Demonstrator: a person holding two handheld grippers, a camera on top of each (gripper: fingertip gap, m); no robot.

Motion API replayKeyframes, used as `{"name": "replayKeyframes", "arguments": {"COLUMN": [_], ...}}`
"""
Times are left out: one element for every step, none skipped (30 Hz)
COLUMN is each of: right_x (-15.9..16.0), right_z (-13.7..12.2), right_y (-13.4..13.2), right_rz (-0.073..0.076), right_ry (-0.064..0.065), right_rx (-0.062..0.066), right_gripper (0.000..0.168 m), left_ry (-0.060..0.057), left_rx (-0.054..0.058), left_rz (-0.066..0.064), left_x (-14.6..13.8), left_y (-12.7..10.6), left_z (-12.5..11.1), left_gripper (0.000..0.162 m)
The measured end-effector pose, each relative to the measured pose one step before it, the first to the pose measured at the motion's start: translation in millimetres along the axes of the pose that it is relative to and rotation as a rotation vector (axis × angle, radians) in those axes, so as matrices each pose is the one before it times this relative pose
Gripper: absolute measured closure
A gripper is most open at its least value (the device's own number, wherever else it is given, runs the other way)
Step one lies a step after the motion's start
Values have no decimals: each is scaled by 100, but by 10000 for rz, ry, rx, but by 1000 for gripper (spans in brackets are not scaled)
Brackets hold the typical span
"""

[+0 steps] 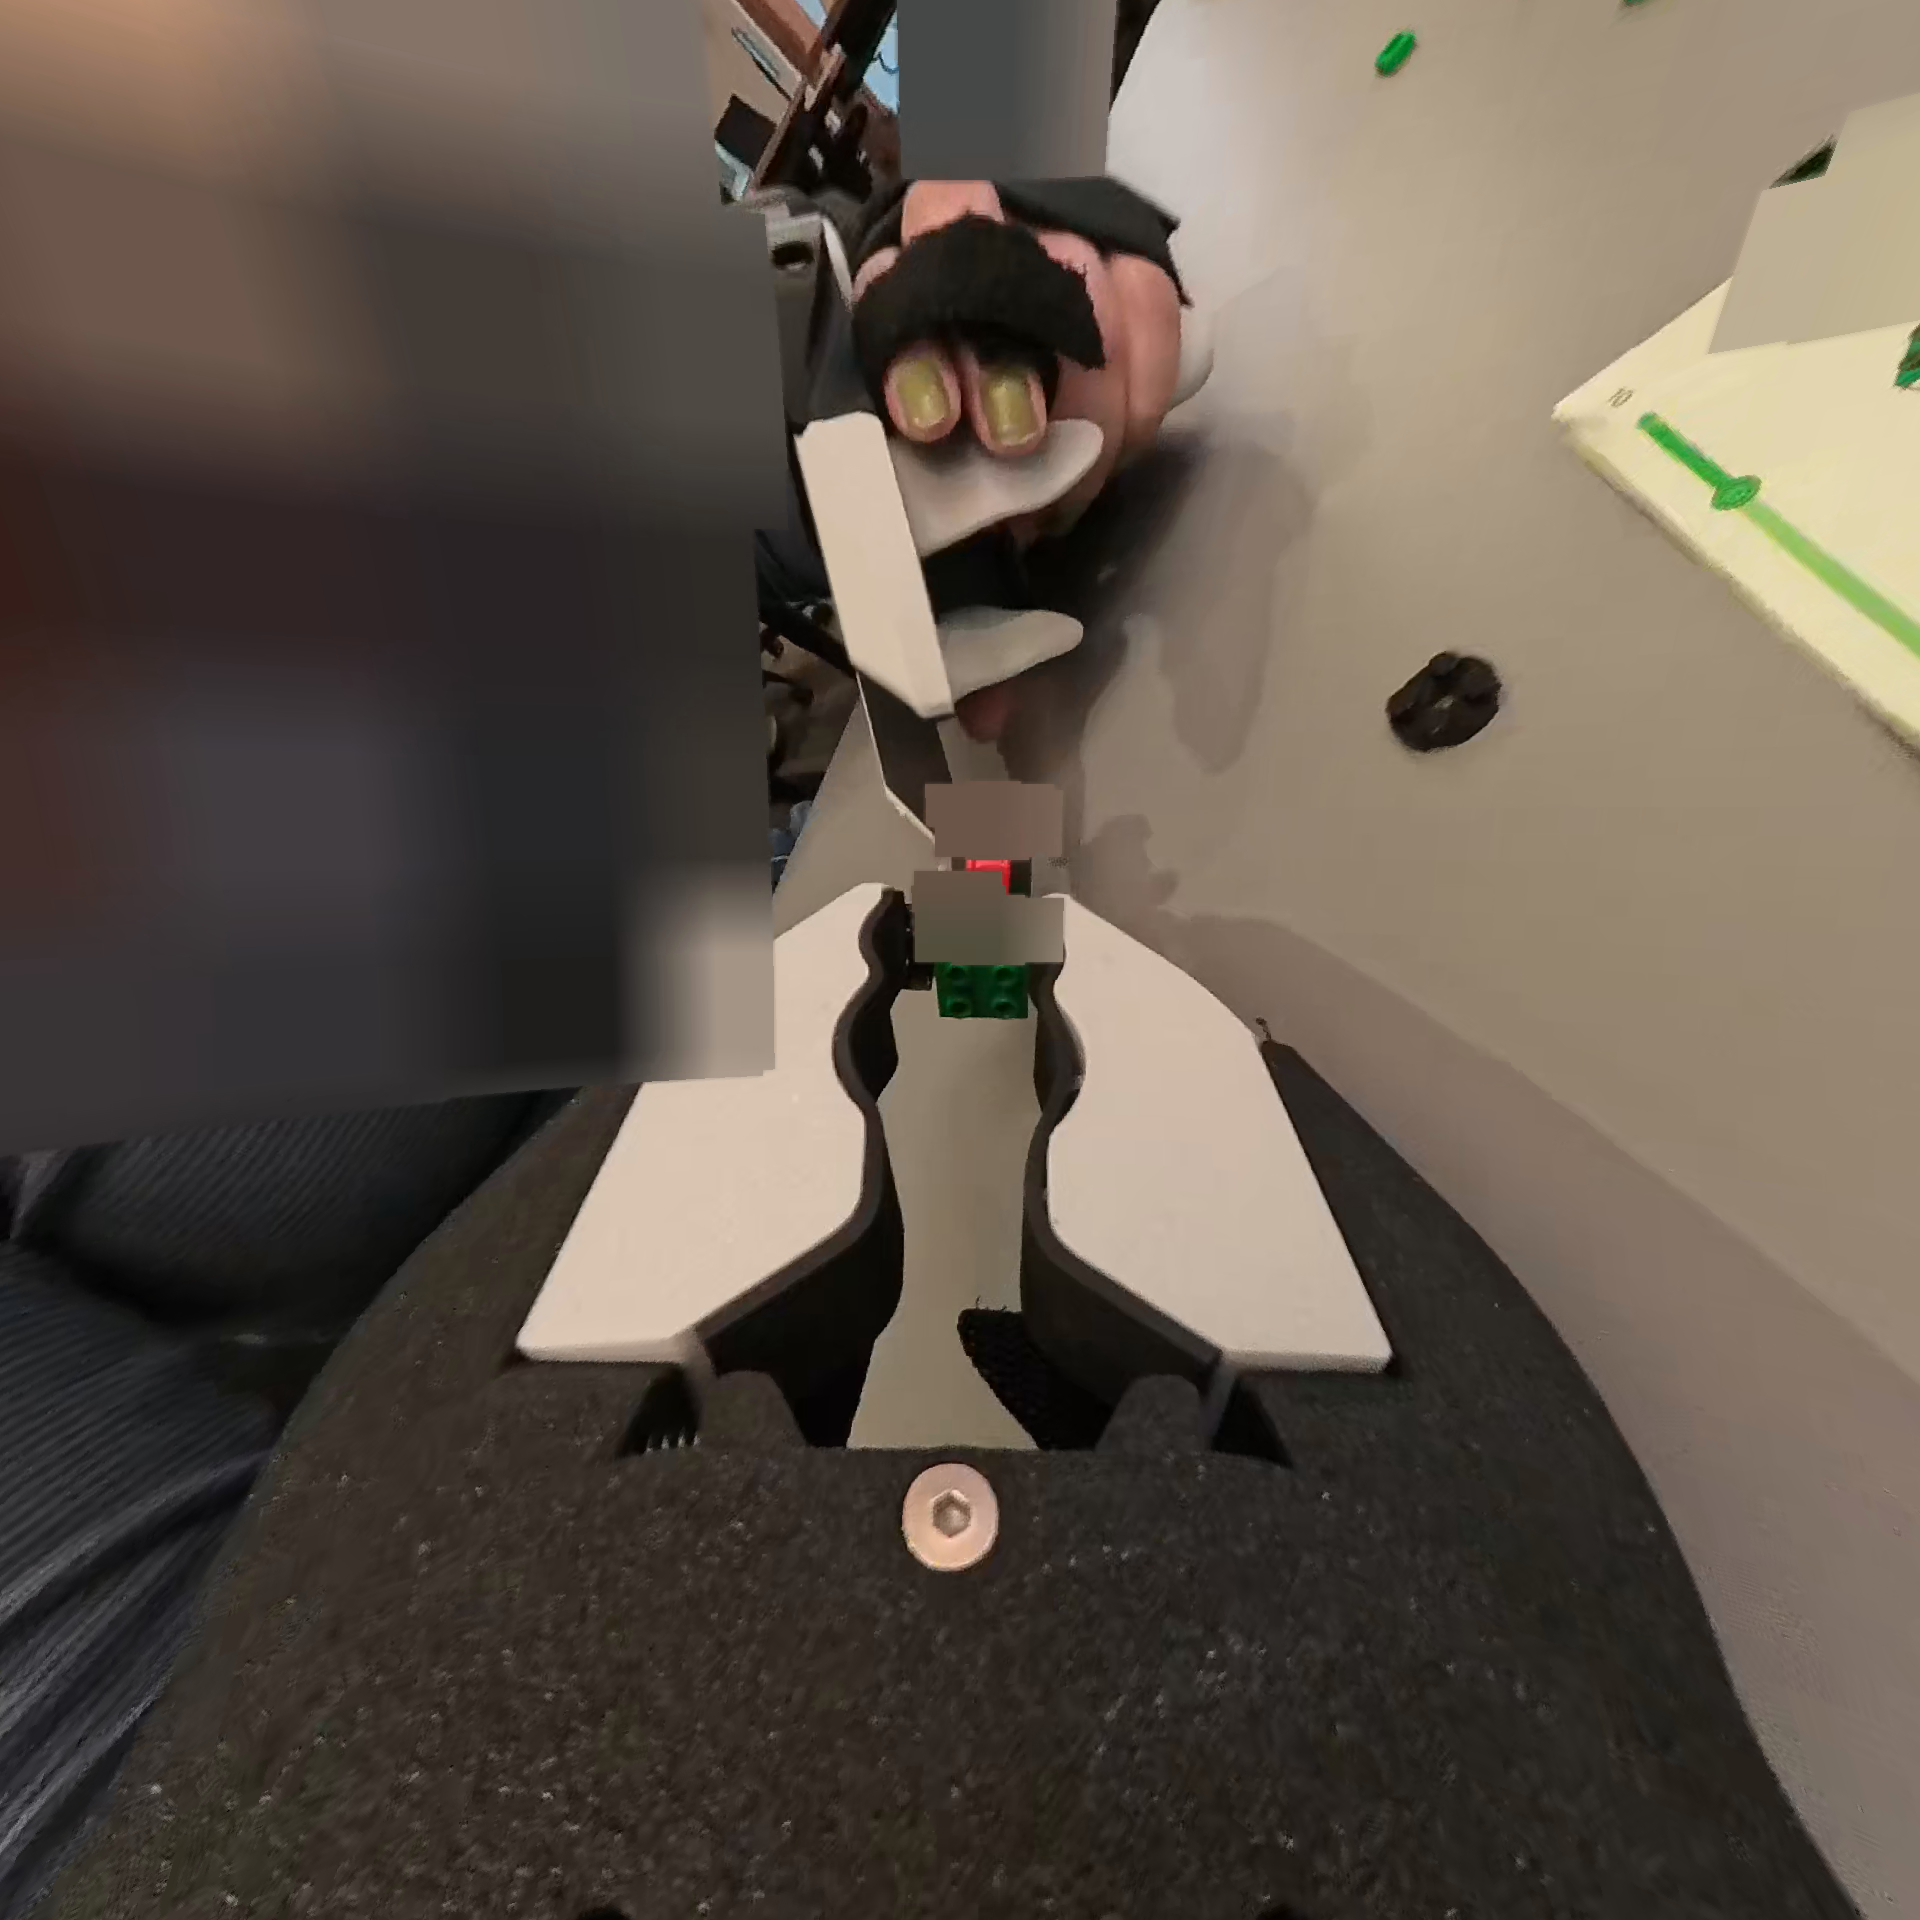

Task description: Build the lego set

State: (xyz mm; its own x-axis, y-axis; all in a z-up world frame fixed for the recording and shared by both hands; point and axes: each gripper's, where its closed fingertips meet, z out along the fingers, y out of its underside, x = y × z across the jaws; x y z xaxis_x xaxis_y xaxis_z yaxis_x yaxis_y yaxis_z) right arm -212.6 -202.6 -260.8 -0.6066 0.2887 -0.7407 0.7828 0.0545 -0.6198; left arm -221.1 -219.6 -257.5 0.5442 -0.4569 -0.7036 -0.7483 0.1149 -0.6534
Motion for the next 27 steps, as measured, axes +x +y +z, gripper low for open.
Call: {"name": "replayKeyframes", "arguments": {"right_x": [44,-3,-45,-62,-254,-299,-265,-6,53,-57,-89,-28,-50,-45,-56,-19,-38,-56,-153,-286,-170,274,582,941,1056,883,926], "right_z": [-134,-169,-176,-157,-134,-131,-103,-94,-55,14,55,87,137,130,47,-15,-95,-220,-340,-358,-345,-291,-166,-20,142,282,370], "right_y": [-235,-299,-343,-412,-577,-610,-494,-310,-22,34,2,59,134,46,-96,-181,-289,-432,-468,-405,-372,-313,-76,177,292,281,290], "right_rz": [-17,-60,-87,-96,-85,-57,8,70,45,-17,-55,-30,13,-1,-68,-137,-243,-399,-498,-599,-628,-519,-397,-352,-432,-526,-469], "right_ry": [1,8,-8,-32,-195,-267,-267,-81,9,-43,-29,-3,-37,-38,-15,42,96,171,212,178,244,489,627,839,951,932,1049], "right_rx": [156,217,255,293,409,427,343,212,17,-17,3,-36,-96,-36,76,147,259,413,463,395,336,214,-58,-319,-431,-426,-453], "right_gripper": [146,147,147,147,147,147,147,147,147,147,147,147,147,147,147,147,144,138,139,139,139,138,136,137,137,139,141], "left_ry": [-106,-140,-139,-66,-73,-115,-47,-83,-196,-215,-122,-104,-128,-75,-80,-61,21,21,6,105,77,-45,-40,-58,-135,-176,-178], "left_rx": [-54,-35,-12,-31,-97,-122,-109,-130,-155,-82,18,47,21,12,-5,-73,-174,-266,-311,-307,-329,-316,-201,-117,-111,-130,-125], "left_rz": [-51,-42,-37,-17,12,19,16,32,91,145,167,173,185,169,76,-87,-249,-332,-398,-501,-600,-599,-526,-496,-489,-465,-416], "left_x": [-187,-251,-251,-127,-121,-163,-61,-113,-258,-251,-98,-56,-82,-26,-78,-146,-100,-166,-247,-168,-240,-422,-406,-393,-492,-592,-599], "left_y": [103,70,38,62,142,183,143,147,155,33,-113,-157,-137,-89,-11,128,312,491,587,595,676,669,571,540,576,575,504], "left_z": [-8,-46,-37,-6,53,118,156,177,164,122,50,4,-43,-82,-72,-32,-6,-43,-138,-220,-304,-413,-518,-581,-564,-501,-414], "left_gripper": [121,121,120,119,118,116,115,116,121,127,132,137,142,142,143,143,143,143,143,143,143,143,143,143,143,143,143]}}
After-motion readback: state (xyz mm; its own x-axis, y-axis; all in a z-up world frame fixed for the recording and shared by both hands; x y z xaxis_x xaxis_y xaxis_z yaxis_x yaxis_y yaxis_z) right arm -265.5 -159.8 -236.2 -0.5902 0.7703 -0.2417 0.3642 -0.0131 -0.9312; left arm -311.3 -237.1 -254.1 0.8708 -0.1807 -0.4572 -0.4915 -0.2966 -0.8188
